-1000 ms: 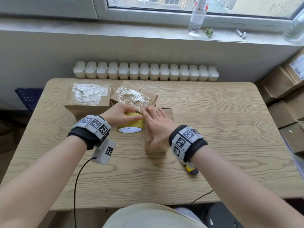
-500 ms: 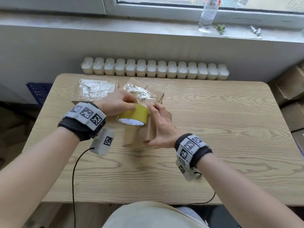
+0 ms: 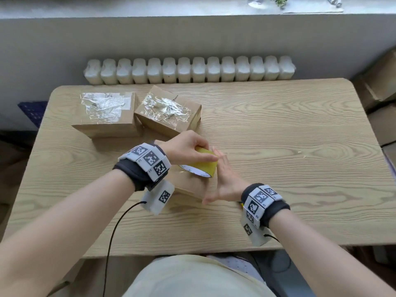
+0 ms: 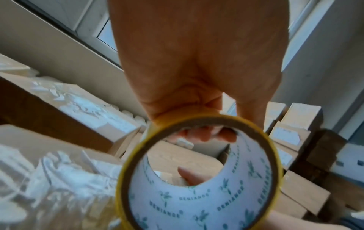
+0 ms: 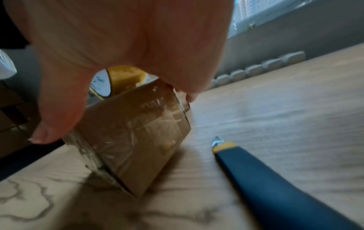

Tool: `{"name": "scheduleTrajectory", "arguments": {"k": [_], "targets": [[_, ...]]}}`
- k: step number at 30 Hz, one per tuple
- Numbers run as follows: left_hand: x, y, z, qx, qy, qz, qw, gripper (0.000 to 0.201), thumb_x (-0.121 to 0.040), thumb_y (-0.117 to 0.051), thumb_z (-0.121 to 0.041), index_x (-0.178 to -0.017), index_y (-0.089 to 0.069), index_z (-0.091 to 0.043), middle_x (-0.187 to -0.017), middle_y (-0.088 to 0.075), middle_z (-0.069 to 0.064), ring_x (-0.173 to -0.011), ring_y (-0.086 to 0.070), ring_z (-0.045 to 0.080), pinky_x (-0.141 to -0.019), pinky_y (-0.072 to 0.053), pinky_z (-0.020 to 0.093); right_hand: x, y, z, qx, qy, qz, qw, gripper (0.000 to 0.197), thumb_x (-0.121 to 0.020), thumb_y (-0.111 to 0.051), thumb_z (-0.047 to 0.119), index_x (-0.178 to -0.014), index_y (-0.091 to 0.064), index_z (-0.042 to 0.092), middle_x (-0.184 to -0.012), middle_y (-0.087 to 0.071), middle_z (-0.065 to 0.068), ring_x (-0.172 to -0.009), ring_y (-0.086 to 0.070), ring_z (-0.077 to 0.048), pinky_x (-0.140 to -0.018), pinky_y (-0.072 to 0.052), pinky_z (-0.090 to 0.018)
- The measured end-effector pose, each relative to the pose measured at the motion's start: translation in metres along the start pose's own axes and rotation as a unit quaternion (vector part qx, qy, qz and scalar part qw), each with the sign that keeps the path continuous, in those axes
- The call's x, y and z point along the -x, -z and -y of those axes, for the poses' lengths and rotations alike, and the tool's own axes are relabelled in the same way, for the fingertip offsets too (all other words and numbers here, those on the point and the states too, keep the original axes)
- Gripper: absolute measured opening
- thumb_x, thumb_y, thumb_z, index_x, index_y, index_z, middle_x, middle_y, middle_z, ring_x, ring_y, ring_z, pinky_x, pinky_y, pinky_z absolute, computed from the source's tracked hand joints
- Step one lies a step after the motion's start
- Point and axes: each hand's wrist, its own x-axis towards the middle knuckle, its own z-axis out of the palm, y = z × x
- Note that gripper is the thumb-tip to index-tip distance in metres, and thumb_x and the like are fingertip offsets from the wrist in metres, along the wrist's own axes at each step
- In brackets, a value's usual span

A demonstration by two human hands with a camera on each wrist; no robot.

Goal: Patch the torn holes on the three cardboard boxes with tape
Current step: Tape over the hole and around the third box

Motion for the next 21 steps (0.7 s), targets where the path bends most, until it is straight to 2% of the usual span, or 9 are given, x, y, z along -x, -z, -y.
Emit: {"name": "scheduleTrajectory", "arguments": {"k": [4, 6, 8, 12, 15, 17, 21], "targets": [[-0.006, -0.017, 0.005, -0.047, 0.02, -0.009, 0.999, 0.031, -0.081, -0.069, -0.04, -0.059, -0.054, -0.025, -0.052, -0.046, -0.01, -0.048, -0.043, 0.003, -0.049, -0.031, 0.018, -0.002, -0.02, -0.008, -0.065, -0.024, -0.019, 0.997, 0.151, -0.044, -0.09, 0.047, -0.148, 0.018, 0.025, -0.154, 0.014, 0.014, -0.143, 0.012, -0.006, -0.12, -0.012, -0.037], [-0.007, -0.018, 0.006, -0.05, 0.028, -0.01, 0.998, 0.03, -0.081, -0.069, -0.042, -0.063, -0.059, -0.02, -0.054, -0.048, -0.009, -0.049, -0.043, 0.003, -0.051, -0.032, 0.019, -0.004, -0.027, -0.011, -0.094, -0.021, -0.044, 0.994, 0.144, -0.046, -0.09, 0.043, -0.147, 0.012, 0.032, -0.153, 0.007, 0.017, -0.144, 0.005, -0.008, -0.118, -0.018, -0.038], [-0.007, -0.018, 0.006, -0.051, 0.027, -0.012, 0.998, 0.032, -0.081, -0.068, -0.042, -0.071, -0.064, -0.013, -0.057, -0.051, -0.007, -0.05, -0.043, 0.004, -0.051, -0.034, 0.02, -0.006, -0.03, -0.014, -0.123, -0.001, -0.067, 0.99, 0.136, -0.045, -0.09, 0.041, -0.145, 0.003, 0.038, -0.151, -0.002, 0.015, -0.144, -0.004, -0.01, -0.117, -0.023, -0.04], [-0.001, -0.007, 0.002, -0.08, 0.019, 0.027, 0.996, 0.023, -0.084, -0.067, -0.034, -0.071, -0.061, -0.016, -0.059, -0.053, -0.004, -0.051, -0.045, 0.004, -0.05, -0.034, 0.017, -0.009, -0.028, -0.021, -0.117, 0.052, -0.096, 0.987, 0.126, -0.041, -0.085, 0.046, -0.145, -0.016, 0.025, -0.145, -0.019, 0.006, -0.138, -0.019, -0.007, -0.113, -0.03, -0.036], [0.006, 0.01, 0.006, -0.092, 0.035, 0.041, 0.994, 0.02, -0.083, -0.067, -0.03, -0.074, -0.063, -0.013, -0.06, -0.052, -0.001, -0.05, -0.045, 0.003, -0.048, -0.034, 0.013, -0.011, -0.021, -0.025, -0.087, 0.057, -0.102, 0.989, 0.126, -0.037, -0.08, 0.054, -0.144, -0.019, 0.026, -0.145, -0.023, 0.007, -0.137, -0.023, -0.007, -0.112, -0.03, -0.034], [0.015, 0.027, 0.014, -0.113, 0.062, 0.029, 0.991, 0.017, -0.085, -0.065, -0.027, -0.075, -0.065, -0.012, -0.062, -0.054, 0.0, -0.052, -0.046, 0.004, -0.047, -0.035, 0.012, -0.012, -0.017, -0.029, -0.08, 0.063, -0.103, 0.989, 0.125, -0.038, -0.084, 0.05, -0.142, -0.019, 0.024, -0.143, -0.025, 0.007, -0.135, -0.025, -0.008, -0.113, -0.029, -0.036], [0.037, 0.052, 0.031, -0.153, 0.098, -0.017, 0.983, 0.029, -0.082, -0.067, -0.041, -0.07, -0.068, -0.015, -0.059, -0.057, -0.002, -0.052, -0.048, 0.005, -0.049, -0.037, 0.015, -0.013, -0.008, -0.033, -0.049, 0.075, -0.073, 0.993, 0.125, -0.043, -0.089, 0.042, -0.144, -0.017, 0.022, -0.144, -0.026, 0.003, -0.135, -0.025, -0.01, -0.115, -0.026, -0.034]]}}
